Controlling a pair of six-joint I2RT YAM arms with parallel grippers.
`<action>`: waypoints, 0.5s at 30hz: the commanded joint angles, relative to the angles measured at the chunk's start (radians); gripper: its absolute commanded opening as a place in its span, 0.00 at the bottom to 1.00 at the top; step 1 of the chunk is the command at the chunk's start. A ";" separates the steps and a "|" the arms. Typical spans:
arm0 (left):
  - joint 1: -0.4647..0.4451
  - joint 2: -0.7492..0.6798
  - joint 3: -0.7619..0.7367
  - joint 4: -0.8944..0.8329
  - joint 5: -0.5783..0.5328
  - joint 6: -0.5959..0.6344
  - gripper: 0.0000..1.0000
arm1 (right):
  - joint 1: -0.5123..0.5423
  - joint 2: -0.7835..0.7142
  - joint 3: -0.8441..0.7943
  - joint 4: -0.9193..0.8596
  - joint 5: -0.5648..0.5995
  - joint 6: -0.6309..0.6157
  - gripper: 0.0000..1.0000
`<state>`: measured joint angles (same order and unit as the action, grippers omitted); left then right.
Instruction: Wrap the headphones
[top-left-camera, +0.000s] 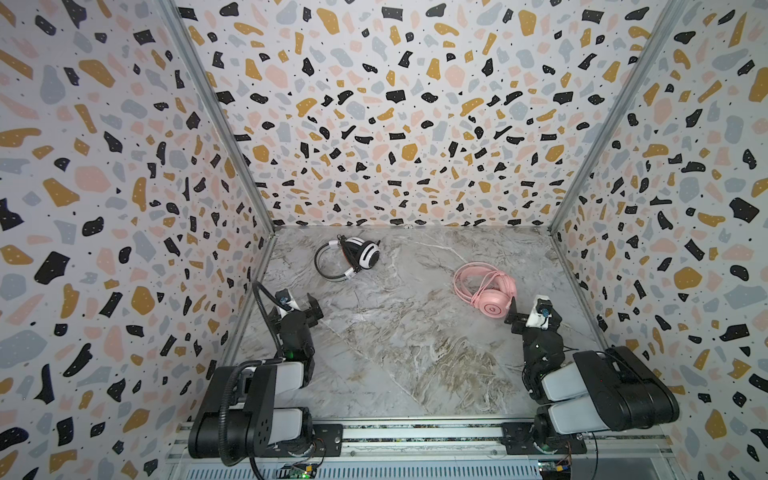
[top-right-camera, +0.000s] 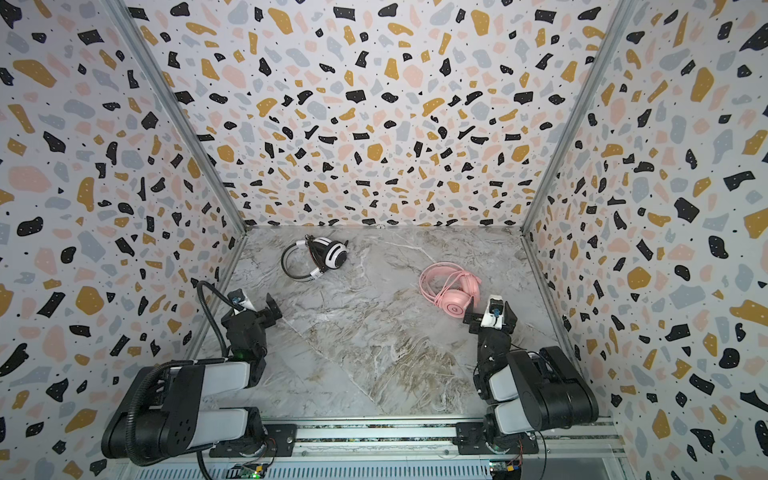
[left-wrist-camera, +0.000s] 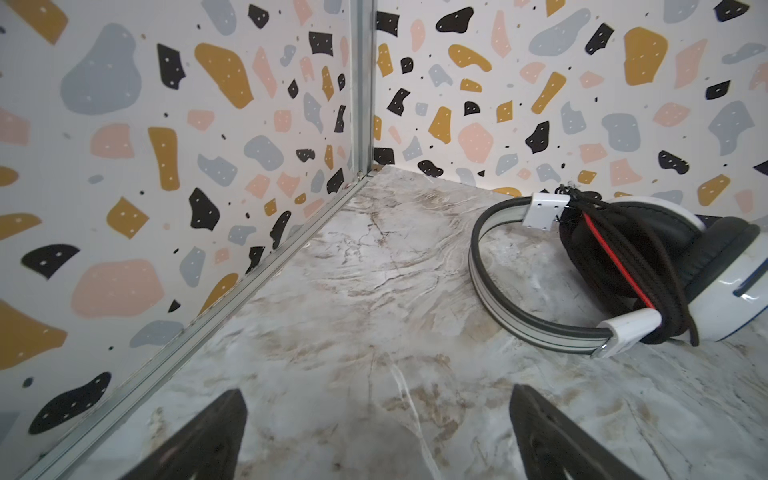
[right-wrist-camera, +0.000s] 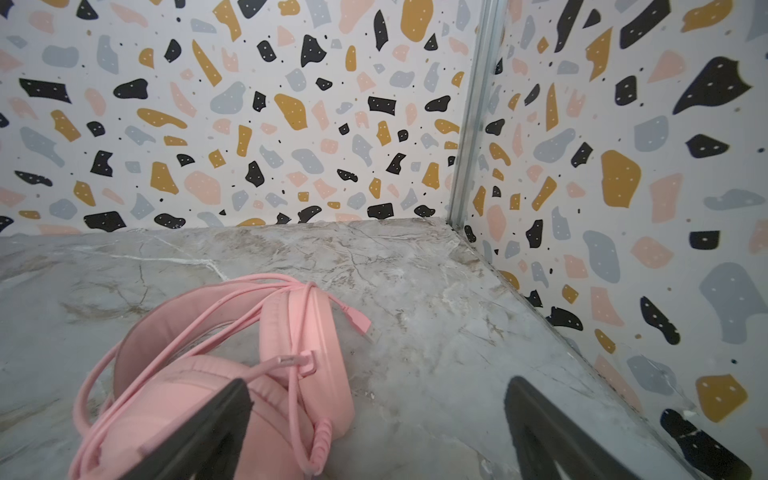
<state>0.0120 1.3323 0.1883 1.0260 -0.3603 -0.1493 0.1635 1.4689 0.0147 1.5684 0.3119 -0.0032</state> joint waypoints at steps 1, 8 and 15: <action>0.002 0.011 0.019 0.074 0.067 0.041 1.00 | -0.002 0.094 0.003 0.176 -0.045 -0.043 0.99; -0.019 0.066 -0.027 0.200 0.106 0.086 1.00 | 0.002 0.051 0.059 0.004 -0.029 -0.027 0.99; -0.029 0.081 -0.032 0.221 0.129 0.108 1.00 | 0.002 0.055 0.125 -0.115 -0.027 -0.024 0.99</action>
<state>-0.0116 1.4143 0.1623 1.1522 -0.2420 -0.0658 0.1650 1.5414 0.1040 1.5146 0.2817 -0.0284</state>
